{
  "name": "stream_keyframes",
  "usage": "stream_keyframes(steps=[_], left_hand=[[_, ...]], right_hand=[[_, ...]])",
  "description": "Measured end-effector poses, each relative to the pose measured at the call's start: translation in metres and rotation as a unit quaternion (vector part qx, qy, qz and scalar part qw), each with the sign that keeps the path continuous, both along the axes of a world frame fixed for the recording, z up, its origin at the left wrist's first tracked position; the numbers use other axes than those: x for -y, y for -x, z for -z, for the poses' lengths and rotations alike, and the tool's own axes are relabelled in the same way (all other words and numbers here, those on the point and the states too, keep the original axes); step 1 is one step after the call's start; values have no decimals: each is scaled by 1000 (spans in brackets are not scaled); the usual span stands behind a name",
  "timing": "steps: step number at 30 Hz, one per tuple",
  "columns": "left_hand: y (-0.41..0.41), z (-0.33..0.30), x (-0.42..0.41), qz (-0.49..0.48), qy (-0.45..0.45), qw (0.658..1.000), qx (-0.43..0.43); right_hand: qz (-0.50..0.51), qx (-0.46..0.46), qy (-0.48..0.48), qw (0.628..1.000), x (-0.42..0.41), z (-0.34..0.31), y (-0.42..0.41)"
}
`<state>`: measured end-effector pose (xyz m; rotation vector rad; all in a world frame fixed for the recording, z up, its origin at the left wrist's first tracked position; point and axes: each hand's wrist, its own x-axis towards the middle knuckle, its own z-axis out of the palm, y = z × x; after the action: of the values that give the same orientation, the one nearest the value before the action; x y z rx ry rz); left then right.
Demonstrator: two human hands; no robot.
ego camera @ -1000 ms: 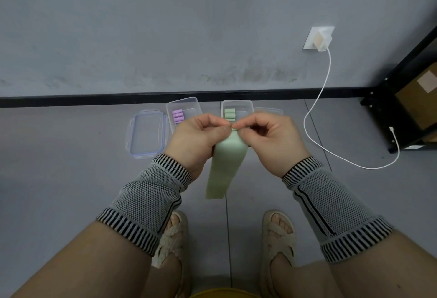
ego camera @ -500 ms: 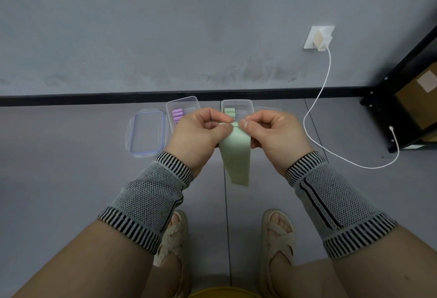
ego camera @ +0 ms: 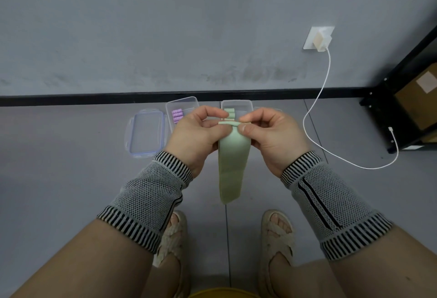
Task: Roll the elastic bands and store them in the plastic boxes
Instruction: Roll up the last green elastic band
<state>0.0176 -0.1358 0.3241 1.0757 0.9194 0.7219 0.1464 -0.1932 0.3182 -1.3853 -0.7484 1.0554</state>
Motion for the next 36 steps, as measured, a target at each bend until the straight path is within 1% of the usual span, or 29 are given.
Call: stream_keyframes(steps=[4, 7, 11, 14, 18, 20, 21, 25, 27, 30, 32, 36], left_hand=[[-1, 0, 1, 4, -16, 999, -49], [-1, 1, 1, 3, -17, 999, -37], [-2, 2, 2, -4, -30, 999, -23], [-1, 5, 1, -18, -41, 999, -29], [1, 5, -1, -20, -50, 998, -32], [2, 5, -2, -21, -55, 998, -30], [2, 5, -2, -21, -58, 998, -30], [2, 7, -1, -18, -71, 997, -37], [1, 7, 0, -16, -68, 997, -33], [0, 5, 0, -21, -33, 999, -17], [0, 4, -1, -15, -16, 999, -24], [1, 2, -1, -2, 6, 1000, -9]], right_hand=[[36, 63, -4, 997, 0, 0, 3], [54, 105, -5, 993, 0, -1, 5], [59, 127, -12, 990, -2, 1, 7], [44, 124, -20, 991, -2, 3, 7], [-8, 59, -26, 998, -2, 5, 4], [-18, 48, -28, 998, -1, 4, 2], [-22, 56, -29, 998, 0, 3, 1], [-22, 140, -20, 990, 2, -1, 0], [-11, 156, -18, 987, 2, 0, -1], [12, 148, -23, 989, 1, 3, 0], [20, 137, -26, 990, 0, 3, 0], [16, 124, -31, 992, 1, 2, 1]])
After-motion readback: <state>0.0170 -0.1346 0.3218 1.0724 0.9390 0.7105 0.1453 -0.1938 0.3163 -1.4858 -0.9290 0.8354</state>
